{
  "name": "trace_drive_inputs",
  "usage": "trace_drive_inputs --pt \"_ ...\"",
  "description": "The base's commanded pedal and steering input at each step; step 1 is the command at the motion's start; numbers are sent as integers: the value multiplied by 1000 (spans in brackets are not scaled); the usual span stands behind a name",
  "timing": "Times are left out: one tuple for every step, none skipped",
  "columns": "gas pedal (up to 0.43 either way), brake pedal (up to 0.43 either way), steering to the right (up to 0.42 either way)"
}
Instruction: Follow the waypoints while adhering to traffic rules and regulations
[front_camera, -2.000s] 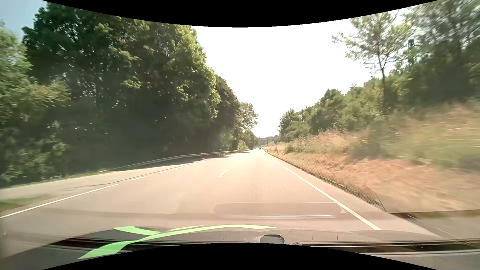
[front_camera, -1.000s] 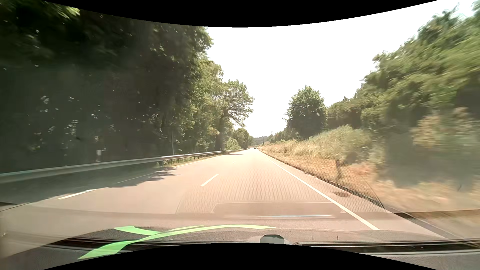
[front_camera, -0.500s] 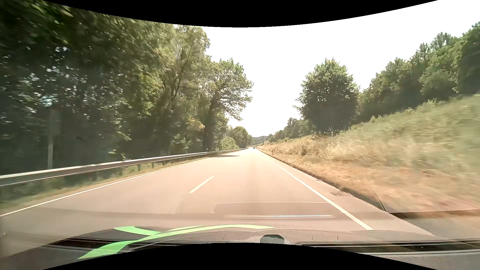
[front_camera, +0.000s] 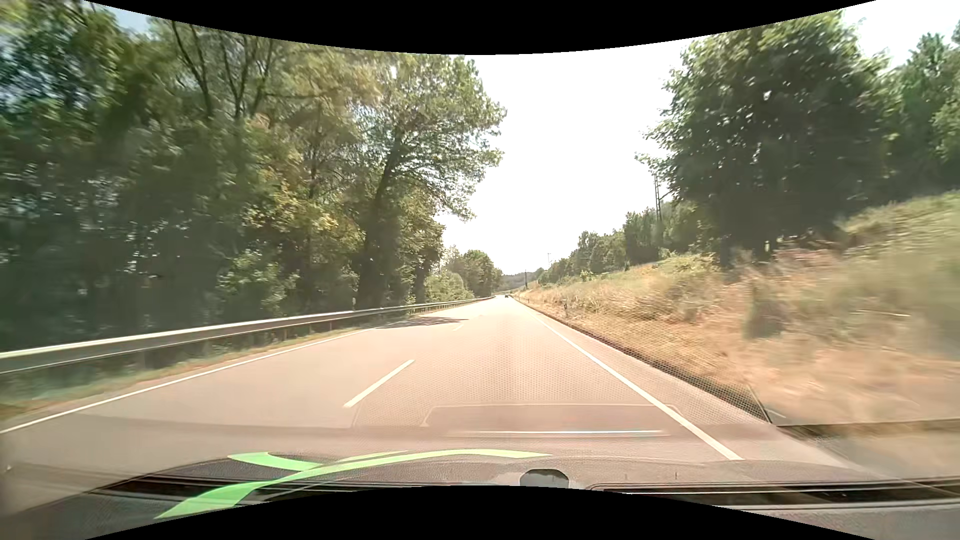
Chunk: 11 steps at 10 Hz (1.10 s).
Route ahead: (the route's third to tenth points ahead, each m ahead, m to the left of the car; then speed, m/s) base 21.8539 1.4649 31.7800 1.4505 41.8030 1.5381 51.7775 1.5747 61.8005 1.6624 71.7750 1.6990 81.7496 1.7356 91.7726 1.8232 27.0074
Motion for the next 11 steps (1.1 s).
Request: trace_drive_inputs --pt "260 0 -1" --pt "228 0 -1" --pt "209 0 -1" --pt "209 0 -2" --pt "220 0 -3" --pt "228 0 -4" --pt "240 0 -4" --pt "260 0 -4" --pt "268 0 -4" --pt "280 0 -4" --pt "280 0 -4"
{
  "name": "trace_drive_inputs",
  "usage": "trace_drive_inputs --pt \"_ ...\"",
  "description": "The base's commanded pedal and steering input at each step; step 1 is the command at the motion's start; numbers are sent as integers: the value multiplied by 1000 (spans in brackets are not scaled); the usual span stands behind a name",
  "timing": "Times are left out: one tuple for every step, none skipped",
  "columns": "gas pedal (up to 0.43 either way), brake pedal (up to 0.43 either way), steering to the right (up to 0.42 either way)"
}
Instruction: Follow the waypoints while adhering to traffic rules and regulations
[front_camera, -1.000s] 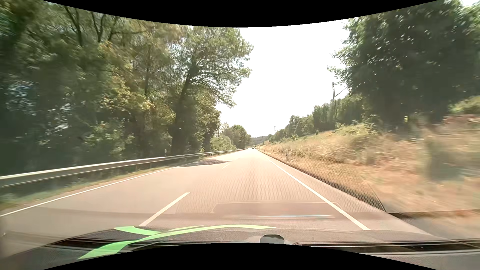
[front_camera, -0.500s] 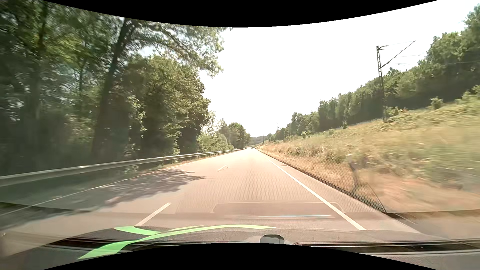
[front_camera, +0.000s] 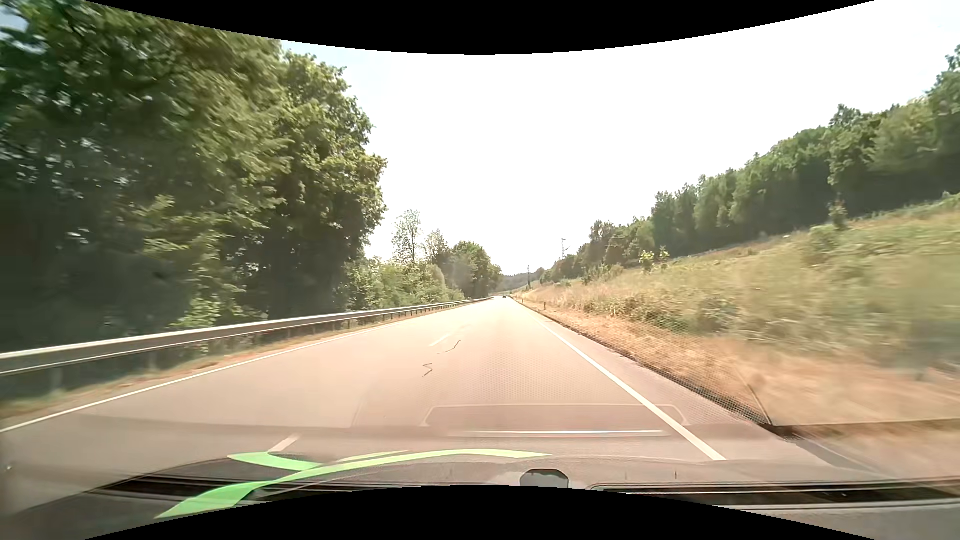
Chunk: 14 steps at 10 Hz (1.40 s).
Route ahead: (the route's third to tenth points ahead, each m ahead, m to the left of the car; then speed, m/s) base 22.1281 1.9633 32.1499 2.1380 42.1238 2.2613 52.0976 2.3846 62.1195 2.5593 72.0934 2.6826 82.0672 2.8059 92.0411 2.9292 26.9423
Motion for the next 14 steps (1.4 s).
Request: trace_drive_inputs --pt "280 0 -4" --pt "280 0 -4" --pt "248 0 -4" --pt "240 0 -4" --pt "240 0 -4" --pt "240 0 -4" --pt "248 0 -4" --pt "260 0 -4" --pt "268 0 -4" --pt "280 0 -4" --pt "287 0 -4" --pt "287 0 -4" --pt "287 0 -4" --pt "287 0 -4"
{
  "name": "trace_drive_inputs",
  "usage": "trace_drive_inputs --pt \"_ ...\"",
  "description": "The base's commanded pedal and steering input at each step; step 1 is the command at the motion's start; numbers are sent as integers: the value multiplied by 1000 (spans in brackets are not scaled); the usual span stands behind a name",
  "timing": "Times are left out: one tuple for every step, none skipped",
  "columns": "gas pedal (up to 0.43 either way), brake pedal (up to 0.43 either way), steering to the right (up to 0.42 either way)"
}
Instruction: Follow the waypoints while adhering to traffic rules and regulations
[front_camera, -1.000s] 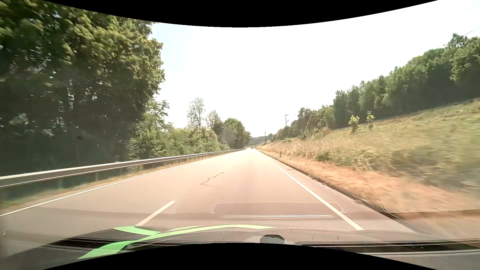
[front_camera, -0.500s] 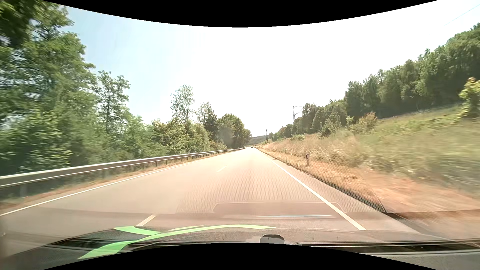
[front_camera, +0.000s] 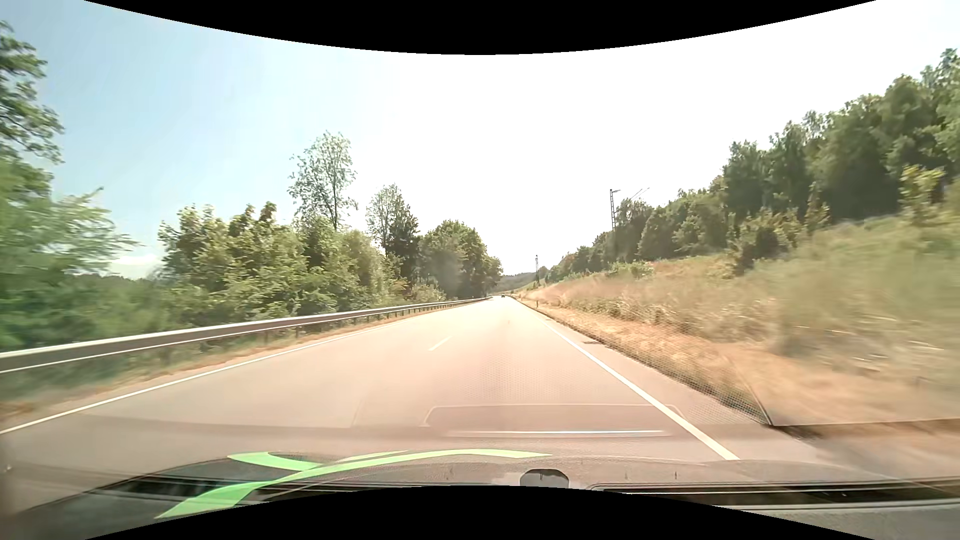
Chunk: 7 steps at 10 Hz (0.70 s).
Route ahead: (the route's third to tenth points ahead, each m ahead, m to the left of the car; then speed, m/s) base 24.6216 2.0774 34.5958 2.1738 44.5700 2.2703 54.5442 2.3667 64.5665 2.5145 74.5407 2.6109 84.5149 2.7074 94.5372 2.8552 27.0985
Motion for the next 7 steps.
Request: trace_drive_inputs --pt "280 0 -4" --pt "268 0 -4" --pt "268 0 -4" --pt "260 0 -4" --pt "260 0 -4" --pt "268 0 -4" --pt "268 0 -4"
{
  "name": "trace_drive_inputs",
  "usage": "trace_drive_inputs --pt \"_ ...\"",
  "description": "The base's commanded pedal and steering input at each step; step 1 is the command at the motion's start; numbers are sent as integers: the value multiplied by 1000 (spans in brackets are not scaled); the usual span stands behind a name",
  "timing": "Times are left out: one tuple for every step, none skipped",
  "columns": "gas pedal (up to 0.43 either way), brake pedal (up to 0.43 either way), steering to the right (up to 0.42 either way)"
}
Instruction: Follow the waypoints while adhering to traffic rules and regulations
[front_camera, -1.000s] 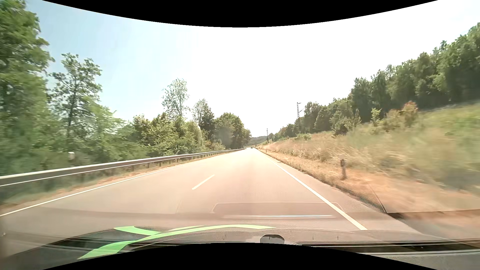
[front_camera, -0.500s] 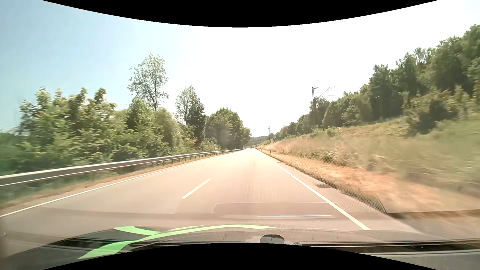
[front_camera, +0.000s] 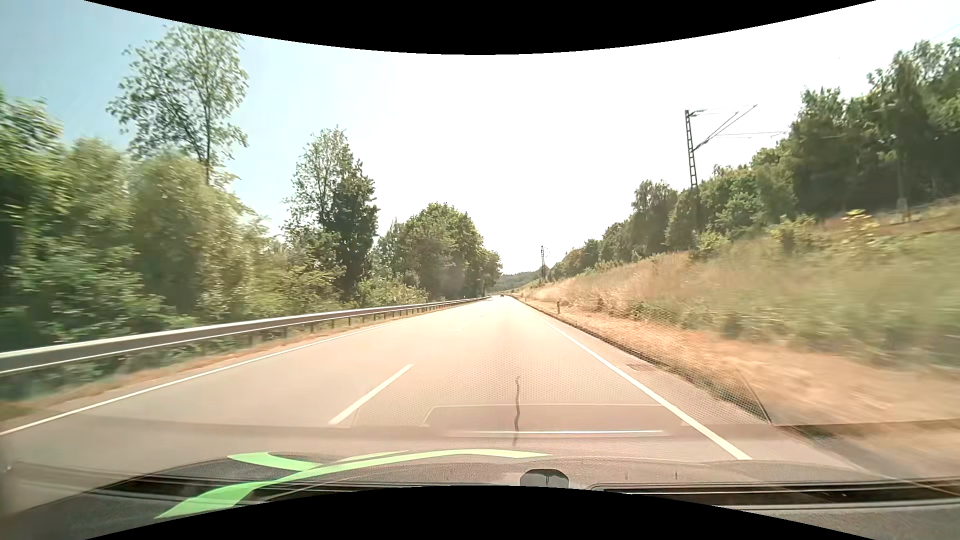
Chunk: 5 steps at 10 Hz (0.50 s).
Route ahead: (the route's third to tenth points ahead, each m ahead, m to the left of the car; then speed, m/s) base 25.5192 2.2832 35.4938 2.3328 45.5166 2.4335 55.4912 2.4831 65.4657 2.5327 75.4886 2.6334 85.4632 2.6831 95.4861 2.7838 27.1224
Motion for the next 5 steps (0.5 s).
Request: trace_drive_inputs --pt "268 0 -4" --pt "268 0 -4" --pt "268 0 -4" --pt "280 0 -3" --pt "280 0 -2"
